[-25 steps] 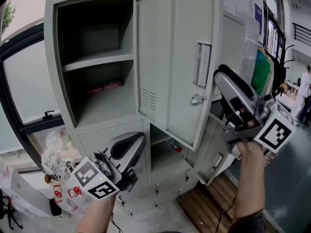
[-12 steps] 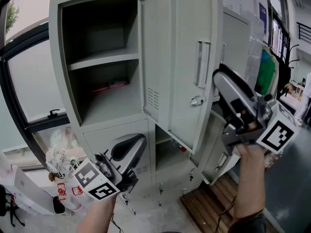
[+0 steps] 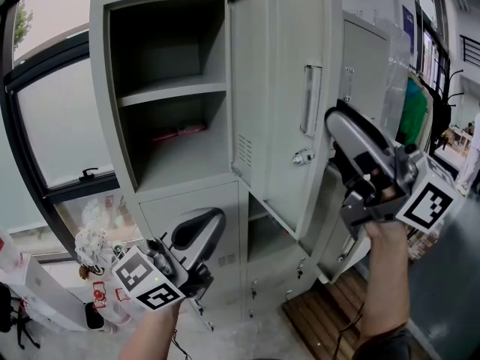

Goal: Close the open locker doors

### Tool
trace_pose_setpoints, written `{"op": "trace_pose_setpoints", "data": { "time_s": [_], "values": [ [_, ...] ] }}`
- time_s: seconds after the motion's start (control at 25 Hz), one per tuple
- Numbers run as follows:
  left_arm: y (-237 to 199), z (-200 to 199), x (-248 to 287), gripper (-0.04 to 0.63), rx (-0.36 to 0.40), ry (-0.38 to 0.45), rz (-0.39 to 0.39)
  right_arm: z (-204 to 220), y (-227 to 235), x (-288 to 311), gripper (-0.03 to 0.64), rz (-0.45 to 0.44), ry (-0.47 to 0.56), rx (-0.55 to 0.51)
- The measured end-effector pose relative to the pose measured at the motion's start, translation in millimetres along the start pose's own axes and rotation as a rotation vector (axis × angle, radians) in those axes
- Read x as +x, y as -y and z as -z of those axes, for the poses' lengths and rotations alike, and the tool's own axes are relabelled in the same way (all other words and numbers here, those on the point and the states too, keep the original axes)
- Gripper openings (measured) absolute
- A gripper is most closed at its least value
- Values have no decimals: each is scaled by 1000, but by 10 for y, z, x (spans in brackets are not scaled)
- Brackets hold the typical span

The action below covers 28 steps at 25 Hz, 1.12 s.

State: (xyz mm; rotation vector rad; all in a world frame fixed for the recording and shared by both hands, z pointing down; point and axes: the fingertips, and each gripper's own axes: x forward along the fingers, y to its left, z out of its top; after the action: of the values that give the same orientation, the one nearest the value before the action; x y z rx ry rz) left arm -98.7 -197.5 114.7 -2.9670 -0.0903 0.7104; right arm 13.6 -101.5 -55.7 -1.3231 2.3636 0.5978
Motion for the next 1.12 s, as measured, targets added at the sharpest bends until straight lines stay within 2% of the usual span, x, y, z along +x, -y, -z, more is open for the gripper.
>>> {"op": "trace_pose_setpoints", "data": {
  "time_s": [0.44, 0.68, 1.12],
  "values": [
    [-25, -98, -201, 12, 14, 1, -23, 79, -210, 206, 124, -84, 2, 68],
    [-20, -143, -292, 12, 25, -3, -39, 113, -328, 313, 124, -110, -11, 60],
    [-53, -269, -533, 12, 43, 1, -71, 230, -535, 571, 123, -113, -81, 63]
  ]
}}
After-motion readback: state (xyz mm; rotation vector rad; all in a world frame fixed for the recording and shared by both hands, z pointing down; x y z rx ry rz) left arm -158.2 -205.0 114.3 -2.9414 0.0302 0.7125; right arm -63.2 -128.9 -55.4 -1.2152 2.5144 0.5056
